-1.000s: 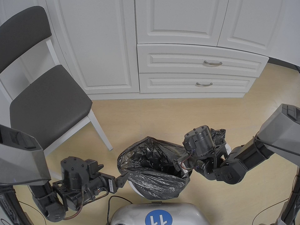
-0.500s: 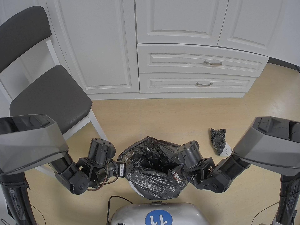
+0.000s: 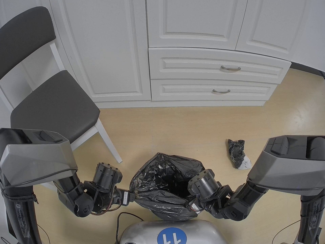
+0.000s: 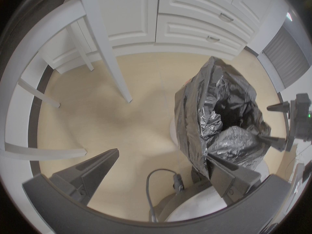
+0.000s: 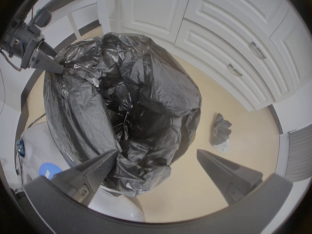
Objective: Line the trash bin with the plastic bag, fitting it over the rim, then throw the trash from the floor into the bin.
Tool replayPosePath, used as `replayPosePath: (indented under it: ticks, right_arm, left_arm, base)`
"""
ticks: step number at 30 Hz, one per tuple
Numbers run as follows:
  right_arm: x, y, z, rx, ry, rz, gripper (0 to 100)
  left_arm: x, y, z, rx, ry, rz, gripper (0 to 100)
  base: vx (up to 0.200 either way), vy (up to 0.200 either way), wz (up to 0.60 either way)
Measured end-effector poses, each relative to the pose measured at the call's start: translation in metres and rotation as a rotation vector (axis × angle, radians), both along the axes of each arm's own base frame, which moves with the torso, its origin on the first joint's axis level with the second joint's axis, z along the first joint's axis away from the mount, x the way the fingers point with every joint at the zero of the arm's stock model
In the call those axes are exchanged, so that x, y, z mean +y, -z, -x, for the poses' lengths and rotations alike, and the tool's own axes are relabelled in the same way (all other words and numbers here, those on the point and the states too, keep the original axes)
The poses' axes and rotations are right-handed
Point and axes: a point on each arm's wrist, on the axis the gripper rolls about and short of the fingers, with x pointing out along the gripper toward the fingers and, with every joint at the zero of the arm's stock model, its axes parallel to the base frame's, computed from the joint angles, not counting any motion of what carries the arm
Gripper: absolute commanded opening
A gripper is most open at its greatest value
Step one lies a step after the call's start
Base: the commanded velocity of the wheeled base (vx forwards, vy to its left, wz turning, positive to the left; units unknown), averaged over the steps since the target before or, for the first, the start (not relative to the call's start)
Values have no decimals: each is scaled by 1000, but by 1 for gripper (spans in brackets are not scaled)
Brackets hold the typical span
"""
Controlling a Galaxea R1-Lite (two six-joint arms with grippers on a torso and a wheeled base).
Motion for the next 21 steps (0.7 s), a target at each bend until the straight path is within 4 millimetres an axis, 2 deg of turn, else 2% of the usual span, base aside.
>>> replayPosePath:
  ticks: [9, 17, 21]
  right_arm:
    - [8, 3, 21, 25, -62, 25, 100]
    - [10, 3, 22, 20, -68, 21, 100]
    - [9, 3, 20, 17, -57, 16, 100]
  left_arm:
    - [13, 7, 23, 62, 16, -19, 100]
    - [14, 12, 23, 54, 14, -11, 100]
    - [12, 17, 17, 43, 8, -4, 100]
  base:
    - [0, 0, 0]
    - [0, 0, 0]
    - [0, 0, 0]
